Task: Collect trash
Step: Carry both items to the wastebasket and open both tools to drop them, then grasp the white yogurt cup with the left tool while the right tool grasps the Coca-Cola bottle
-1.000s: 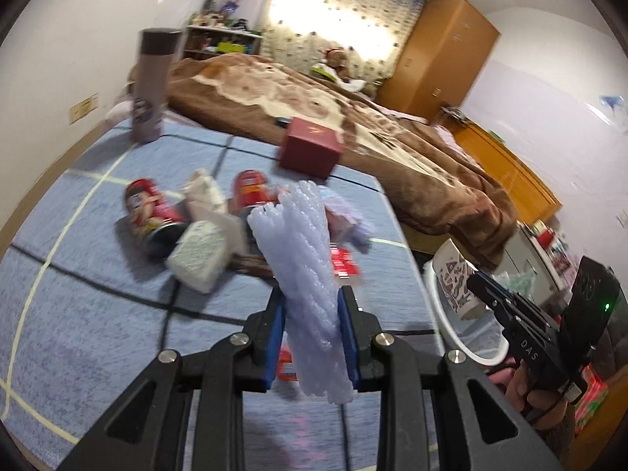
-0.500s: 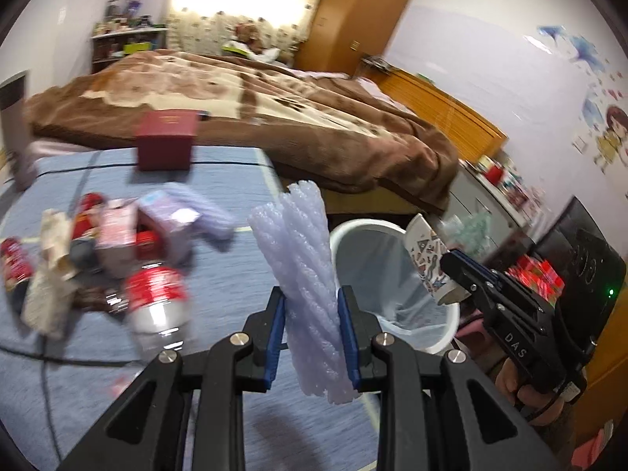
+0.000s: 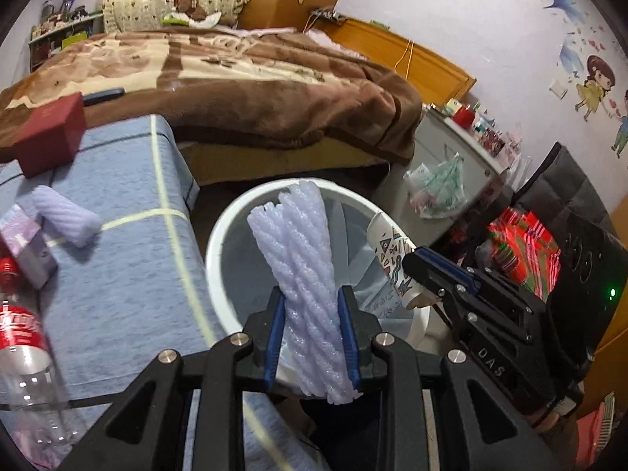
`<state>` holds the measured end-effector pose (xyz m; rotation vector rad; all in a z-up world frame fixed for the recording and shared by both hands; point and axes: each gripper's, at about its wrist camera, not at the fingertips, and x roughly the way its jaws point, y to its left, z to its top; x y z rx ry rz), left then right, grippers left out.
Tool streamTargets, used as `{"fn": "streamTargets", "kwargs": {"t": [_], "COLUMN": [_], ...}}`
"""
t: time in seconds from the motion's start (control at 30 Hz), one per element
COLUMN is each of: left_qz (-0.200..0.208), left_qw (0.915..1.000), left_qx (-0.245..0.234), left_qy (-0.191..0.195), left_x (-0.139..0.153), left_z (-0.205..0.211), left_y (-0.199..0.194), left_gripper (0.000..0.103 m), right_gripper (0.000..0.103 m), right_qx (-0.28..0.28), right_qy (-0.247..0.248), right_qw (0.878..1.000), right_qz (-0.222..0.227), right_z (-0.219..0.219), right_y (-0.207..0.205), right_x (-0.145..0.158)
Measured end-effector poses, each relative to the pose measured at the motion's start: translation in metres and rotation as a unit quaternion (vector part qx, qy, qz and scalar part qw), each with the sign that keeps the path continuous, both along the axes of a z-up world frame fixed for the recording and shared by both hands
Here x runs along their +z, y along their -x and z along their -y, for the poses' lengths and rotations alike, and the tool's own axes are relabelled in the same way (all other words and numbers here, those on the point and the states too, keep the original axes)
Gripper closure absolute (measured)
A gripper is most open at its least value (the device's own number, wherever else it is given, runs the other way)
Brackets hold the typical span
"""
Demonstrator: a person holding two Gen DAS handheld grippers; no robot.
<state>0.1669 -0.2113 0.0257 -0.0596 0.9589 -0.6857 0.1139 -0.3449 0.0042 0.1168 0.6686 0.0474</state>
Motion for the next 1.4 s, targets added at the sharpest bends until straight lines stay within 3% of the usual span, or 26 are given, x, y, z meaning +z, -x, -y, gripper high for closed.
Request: {"fn": "streamTargets", "kwargs": {"t": [0.3, 0.37, 0.43, 0.47, 0.8, 0.9, 1.0, 1.13, 1.4], "left_qz": [-0.016, -0.018, -0.019, -0.017, -0.006, 0.001, 0.003, 0.018, 0.034], "left_qw": [0.9994, 0.9992, 0.9991, 0.9992, 0.9995, 0.9992, 0.9988, 0.9979, 0.9940], "left_qx": [-0.002, -0.005, -0.006, -0.006, 0.013, 0.026, 0.042, 0.060, 0.103], "left_qy": [-0.030, -0.035, -0.036, -0.037, -0.028, -0.029, -0.023, -0.017, -0.015], "left_x": [-0.021, -0.025, -0.026, -0.026, -0.017, -0.014, -0.012, -0.008, -0.001], "left_z": [0.025, 0.027, 0.027, 0.026, 0.003, -0.010, -0.028, -0.053, -0.102], "left_y": [-0.014, -0.013, -0.013, -0.011, -0.006, -0.002, 0.003, 0.014, 0.030], "left_gripper": [0.074, 0.068, 0.049, 0.047, 0.046, 0.046, 0.038, 0.037, 0.035], "right_gripper": [0.092, 0.092, 0.090, 0.089, 0.084, 0.078, 0.070, 0.055, 0.046], "right_qx": [-0.004, -0.005, -0.012, -0.015, -0.024, -0.021, -0.022, -0.016, -0.006], "right_qy": [-0.009, -0.004, 0.009, 0.010, 0.015, 0.008, 0.008, -0.005, -0.016], "right_qw": [1.000, 1.000, 0.999, 0.999, 0.999, 1.000, 1.000, 1.000, 1.000], "right_qz": [-0.022, -0.029, -0.031, -0.032, -0.020, -0.018, -0.010, -0.003, 0.006], "right_z": [0.017, 0.018, 0.017, 0.017, 0.012, 0.008, 0.001, -0.009, -0.037], "right_y": [-0.001, 0.000, 0.001, 0.001, 0.012, 0.014, 0.017, 0.022, 0.025], "right_x": [-0.014, -0.015, -0.015, -0.015, -0.007, -0.005, -0.002, 0.002, 0.008]}}
